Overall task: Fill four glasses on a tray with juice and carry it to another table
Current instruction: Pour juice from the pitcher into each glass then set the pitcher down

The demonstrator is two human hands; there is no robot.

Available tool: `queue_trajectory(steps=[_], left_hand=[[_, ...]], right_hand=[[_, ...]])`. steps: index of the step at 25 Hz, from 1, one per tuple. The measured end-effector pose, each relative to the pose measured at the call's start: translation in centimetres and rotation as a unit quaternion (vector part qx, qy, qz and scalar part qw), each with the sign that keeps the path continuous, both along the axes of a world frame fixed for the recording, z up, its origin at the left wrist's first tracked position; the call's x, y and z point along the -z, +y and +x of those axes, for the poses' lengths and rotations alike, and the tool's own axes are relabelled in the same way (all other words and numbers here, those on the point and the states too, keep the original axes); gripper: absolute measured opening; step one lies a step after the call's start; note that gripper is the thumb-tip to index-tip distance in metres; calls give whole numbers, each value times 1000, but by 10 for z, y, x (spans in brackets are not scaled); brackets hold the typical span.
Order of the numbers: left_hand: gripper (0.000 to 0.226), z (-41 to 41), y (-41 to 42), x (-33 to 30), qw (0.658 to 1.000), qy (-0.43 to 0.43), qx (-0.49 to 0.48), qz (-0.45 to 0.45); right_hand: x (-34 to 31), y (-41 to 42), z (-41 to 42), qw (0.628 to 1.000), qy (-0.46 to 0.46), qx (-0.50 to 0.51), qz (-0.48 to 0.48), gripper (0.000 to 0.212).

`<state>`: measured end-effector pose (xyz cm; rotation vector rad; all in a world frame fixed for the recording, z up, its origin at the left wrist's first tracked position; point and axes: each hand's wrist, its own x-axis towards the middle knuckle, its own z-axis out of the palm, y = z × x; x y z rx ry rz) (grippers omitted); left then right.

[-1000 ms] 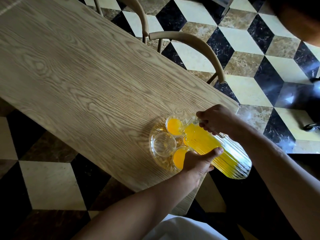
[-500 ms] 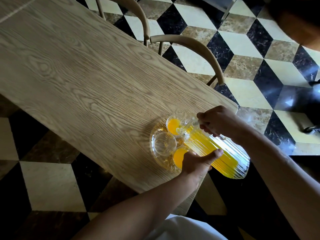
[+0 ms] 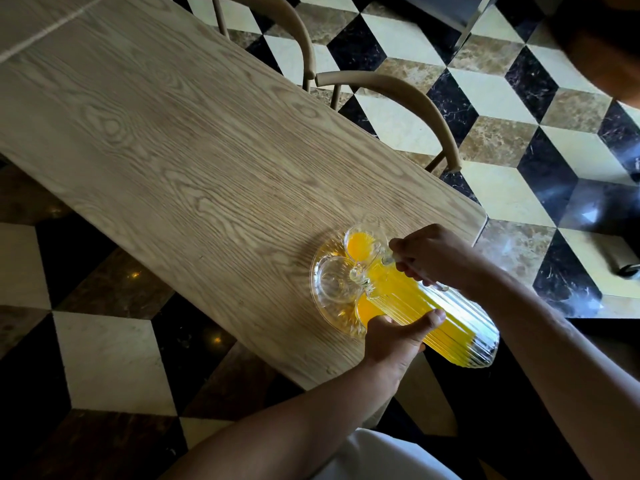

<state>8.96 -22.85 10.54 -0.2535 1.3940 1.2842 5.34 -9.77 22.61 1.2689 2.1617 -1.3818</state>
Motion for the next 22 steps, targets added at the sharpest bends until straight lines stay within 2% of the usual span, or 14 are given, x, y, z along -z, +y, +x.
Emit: queue_trajectory(steps=[7, 10, 17, 22], left_hand=[[69, 4, -14, 7, 999, -34, -17, 10], [81, 3, -15, 7, 999, -42, -20, 3], [86, 2, -17, 5, 996, -83, -18, -3], [114, 0, -17, 0, 995, -95, -19, -4]], right_hand=[[10, -13, -9, 1000, -20, -10, -11, 45], [11, -17, -12, 999, -31, -9, -13, 43], [22, -15, -16, 998, -62, -16, -15, 45], [26, -16, -20, 997, -69, -25, -8, 45]])
